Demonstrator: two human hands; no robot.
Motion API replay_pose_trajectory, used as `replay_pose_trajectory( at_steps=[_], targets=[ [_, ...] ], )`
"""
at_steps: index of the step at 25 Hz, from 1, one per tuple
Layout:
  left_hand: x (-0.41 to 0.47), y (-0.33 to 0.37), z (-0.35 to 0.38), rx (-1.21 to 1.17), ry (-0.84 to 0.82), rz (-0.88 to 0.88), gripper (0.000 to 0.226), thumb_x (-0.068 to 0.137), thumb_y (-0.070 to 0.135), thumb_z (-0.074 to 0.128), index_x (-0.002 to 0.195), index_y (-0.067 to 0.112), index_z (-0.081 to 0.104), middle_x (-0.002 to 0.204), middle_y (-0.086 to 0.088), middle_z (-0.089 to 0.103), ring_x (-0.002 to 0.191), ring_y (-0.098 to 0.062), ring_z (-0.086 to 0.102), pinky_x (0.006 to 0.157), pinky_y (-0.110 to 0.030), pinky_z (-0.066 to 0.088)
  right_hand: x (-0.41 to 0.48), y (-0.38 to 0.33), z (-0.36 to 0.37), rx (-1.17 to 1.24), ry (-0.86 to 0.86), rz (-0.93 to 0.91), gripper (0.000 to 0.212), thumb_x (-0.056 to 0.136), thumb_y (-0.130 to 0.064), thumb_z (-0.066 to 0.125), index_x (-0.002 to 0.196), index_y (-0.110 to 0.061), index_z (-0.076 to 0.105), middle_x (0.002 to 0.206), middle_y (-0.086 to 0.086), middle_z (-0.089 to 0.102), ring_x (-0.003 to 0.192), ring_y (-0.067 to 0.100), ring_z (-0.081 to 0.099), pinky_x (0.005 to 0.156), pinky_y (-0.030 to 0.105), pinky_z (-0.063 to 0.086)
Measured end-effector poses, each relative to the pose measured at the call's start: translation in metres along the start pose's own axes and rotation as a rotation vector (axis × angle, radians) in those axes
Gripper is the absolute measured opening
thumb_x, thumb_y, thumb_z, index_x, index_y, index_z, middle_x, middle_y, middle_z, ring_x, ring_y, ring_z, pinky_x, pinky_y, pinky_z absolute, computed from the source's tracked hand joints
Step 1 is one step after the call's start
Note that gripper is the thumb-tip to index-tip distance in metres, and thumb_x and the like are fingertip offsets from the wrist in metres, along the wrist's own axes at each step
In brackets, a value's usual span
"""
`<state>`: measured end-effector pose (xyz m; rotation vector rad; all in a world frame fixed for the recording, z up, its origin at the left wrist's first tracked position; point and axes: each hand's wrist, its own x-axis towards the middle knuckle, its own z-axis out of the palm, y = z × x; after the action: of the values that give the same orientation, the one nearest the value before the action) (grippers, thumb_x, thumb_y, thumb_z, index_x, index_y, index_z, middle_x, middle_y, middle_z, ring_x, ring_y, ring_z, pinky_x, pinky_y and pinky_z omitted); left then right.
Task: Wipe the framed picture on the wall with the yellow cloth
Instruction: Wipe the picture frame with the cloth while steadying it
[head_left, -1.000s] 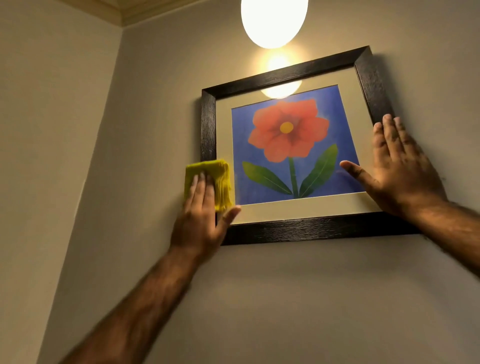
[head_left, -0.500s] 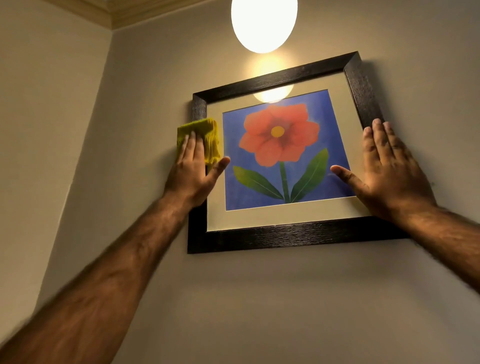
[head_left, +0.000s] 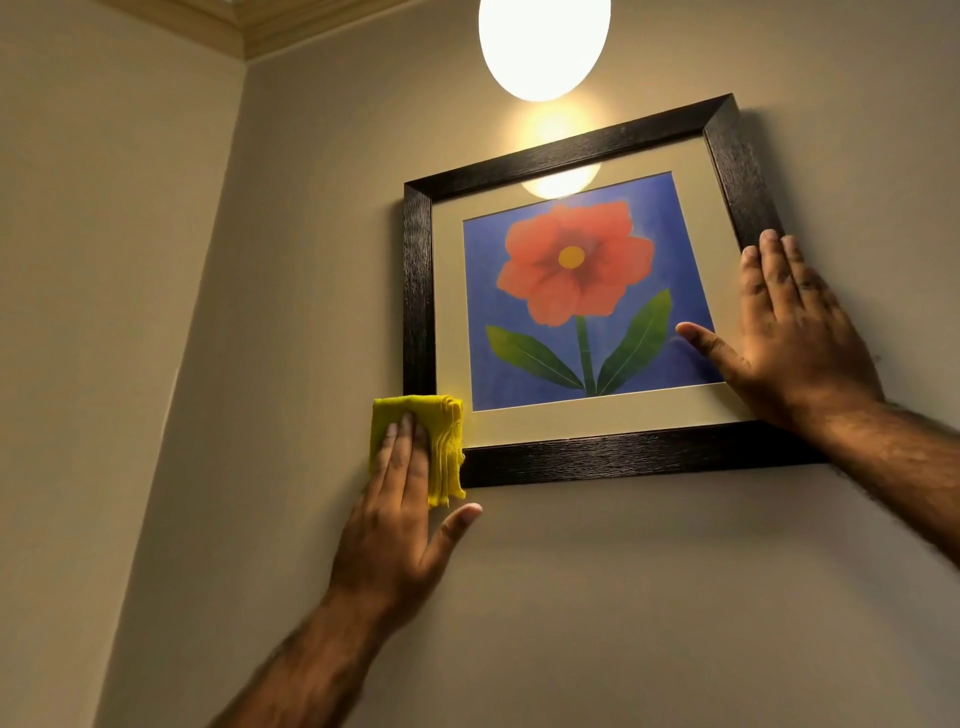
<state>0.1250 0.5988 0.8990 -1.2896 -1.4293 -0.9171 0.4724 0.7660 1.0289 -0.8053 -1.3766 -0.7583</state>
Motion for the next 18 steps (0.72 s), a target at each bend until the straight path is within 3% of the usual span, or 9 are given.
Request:
replay_pose_trajectory(
  at_steps=[6,11,14,18],
  targets=[
    [0.142,0.002,-0.037,-0.025,0.047,-0.035,0.107,0.084,0.083,0.014,0.16,0.008,0.011,0.17,-0.011,0.007,0.158,-0.023,0.005,0.127,-0.038,0.011,0.001,0.002,0.002,-0.013,0.022,-0.004,0.107,0.086,-0.078,0.023,0.159,-0.001,0.012,0.17,0.016,0.007,0.158,0.028,0.007,0.127,0.043,0.014],
    [0.245,0.001,-0.06,-0.056,0.029,-0.112,0.093,0.094,0.072,0.023,0.16,0.008,0.008,0.17,-0.011,0.004,0.158,-0.025,0.004,0.128,-0.04,0.008,0.0,0.003,0.005,-0.013,0.031,0.002,0.106,0.087,-0.078,0.024,0.159,-0.002,0.012,0.17,0.015,0.006,0.159,0.027,0.006,0.128,0.043,0.013],
    [0.249,0.004,-0.059,-0.07,0.045,-0.139,0.093,0.094,0.072,0.021,0.16,0.009,0.006,0.171,-0.01,0.003,0.158,-0.024,0.003,0.128,-0.04,0.007,0.001,0.004,0.005,-0.008,0.031,-0.003,0.106,0.087,-0.079,0.023,0.159,-0.002,0.011,0.17,0.015,0.006,0.159,0.027,0.006,0.127,0.043,0.013],
    [0.186,0.01,-0.038,-0.032,0.091,-0.088,0.099,0.09,0.075,0.021,0.16,0.006,0.006,0.17,-0.012,0.004,0.158,-0.024,0.002,0.129,-0.04,0.009,-0.002,0.004,0.005,-0.003,0.035,0.001,0.105,0.087,-0.078,0.025,0.159,-0.002,0.012,0.17,0.015,0.006,0.158,0.027,0.007,0.127,0.043,0.014]
  ],
)
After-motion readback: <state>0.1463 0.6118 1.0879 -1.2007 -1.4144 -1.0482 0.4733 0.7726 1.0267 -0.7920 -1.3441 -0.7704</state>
